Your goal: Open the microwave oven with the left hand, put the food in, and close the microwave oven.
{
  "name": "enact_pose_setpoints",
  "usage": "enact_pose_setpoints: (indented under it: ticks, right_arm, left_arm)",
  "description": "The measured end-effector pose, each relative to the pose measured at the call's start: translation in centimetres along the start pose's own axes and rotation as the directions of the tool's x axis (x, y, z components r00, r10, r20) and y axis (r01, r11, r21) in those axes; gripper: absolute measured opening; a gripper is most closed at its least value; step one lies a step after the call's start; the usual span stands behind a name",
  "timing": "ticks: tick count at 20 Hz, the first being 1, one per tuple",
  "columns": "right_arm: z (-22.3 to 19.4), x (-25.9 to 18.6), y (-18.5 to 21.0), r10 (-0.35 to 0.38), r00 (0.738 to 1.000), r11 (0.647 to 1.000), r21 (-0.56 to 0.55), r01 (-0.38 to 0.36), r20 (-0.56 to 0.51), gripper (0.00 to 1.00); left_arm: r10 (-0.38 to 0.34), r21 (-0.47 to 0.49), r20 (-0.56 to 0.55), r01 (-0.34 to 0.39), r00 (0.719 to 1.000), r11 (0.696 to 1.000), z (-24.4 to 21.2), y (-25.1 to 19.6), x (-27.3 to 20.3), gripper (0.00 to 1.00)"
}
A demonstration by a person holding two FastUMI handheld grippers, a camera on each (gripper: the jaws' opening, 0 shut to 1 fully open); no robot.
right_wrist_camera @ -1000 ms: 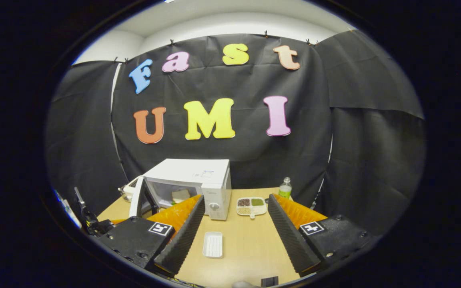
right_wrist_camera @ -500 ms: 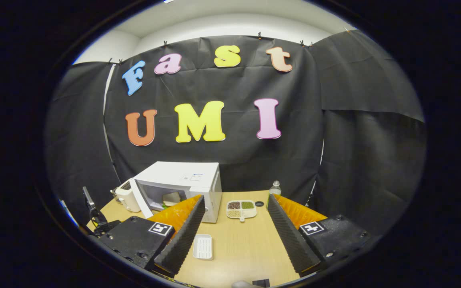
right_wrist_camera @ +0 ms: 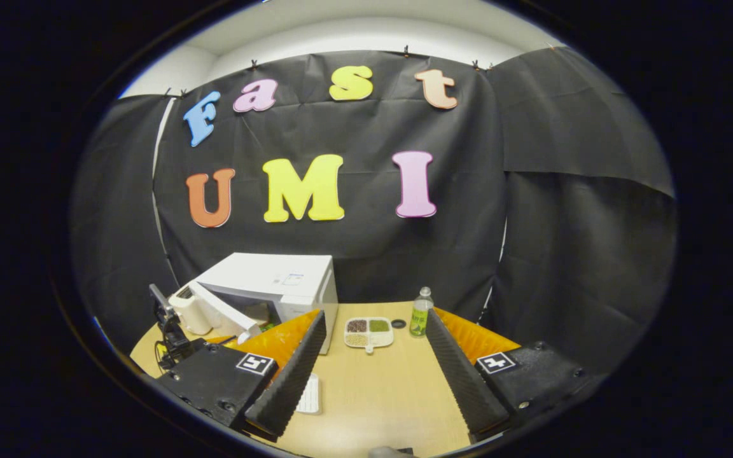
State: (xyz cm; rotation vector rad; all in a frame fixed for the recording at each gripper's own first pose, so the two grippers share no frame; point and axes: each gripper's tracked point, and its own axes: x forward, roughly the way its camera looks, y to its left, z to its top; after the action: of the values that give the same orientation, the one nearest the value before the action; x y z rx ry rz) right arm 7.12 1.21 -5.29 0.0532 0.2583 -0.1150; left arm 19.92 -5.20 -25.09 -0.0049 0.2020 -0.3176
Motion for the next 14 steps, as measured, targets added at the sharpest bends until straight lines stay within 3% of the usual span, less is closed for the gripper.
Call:
enact_pose_setpoints:
  ticks: [2,3,4,5,6,8,9,10,14]
  right_arm:
    - [0.0,0.5,-0.3,-0.006,1.000,1.000,0.009,0.006,0.000,0.92]
    - [0.0,0.8,-0.5,-0.008,1.000,1.000,0.014,0.008,-0.003,0.92]
    - [-0.1,0.9,-0.6,-0.009,1.000,1.000,0.020,0.009,-0.003,0.92]
    - [-0.1,0.9,-0.7,-0.012,1.000,1.000,0.024,0.012,-0.003,0.92]
    - [-0.2,0.9,-1.0,-0.016,1.000,1.000,0.027,0.016,-0.004,1.00]
    - [-0.3,1.1,-1.5,-0.024,1.000,0.999,0.032,0.024,-0.006,1.00]
    - [-0.4,1.1,-1.7,-0.029,1.000,0.999,0.032,0.029,-0.010,0.92]
    - [-0.6,1.2,-2.1,-0.033,0.999,0.999,0.034,0.034,-0.011,0.92]
    - [-0.8,1.2,-3.0,-0.047,0.999,0.998,0.041,0.048,-0.017,0.92]
  left_arm:
    - [0.009,-0.006,-0.003,-0.009,1.000,1.000,0.0,0.0,1.7,0.00]
    - [0.013,-0.011,-0.005,-0.014,1.000,1.000,0.0,0.0,2.4,0.10]
    - [0.018,-0.014,-0.002,-0.018,1.000,1.000,0.2,0.1,3.0,0.00]
    - [0.024,-0.015,-0.005,-0.024,1.000,1.000,0.2,0.1,3.6,0.00]
    - [0.031,-0.019,-0.010,-0.031,0.999,0.999,0.0,0.2,4.3,0.00]
    - [0.035,-0.034,-0.019,-0.036,0.999,0.999,0.1,0.1,5.6,0.00]
    - [0.035,-0.039,-0.020,-0.036,0.999,0.999,0.2,0.0,6.3,0.10]
    - [0.036,-0.035,-0.017,-0.037,0.999,0.999,0.5,0.0,6.6,0.00]
    - [0.049,-0.019,-0.023,-0.049,0.999,0.999,0.8,0.0,8.4,0.00]
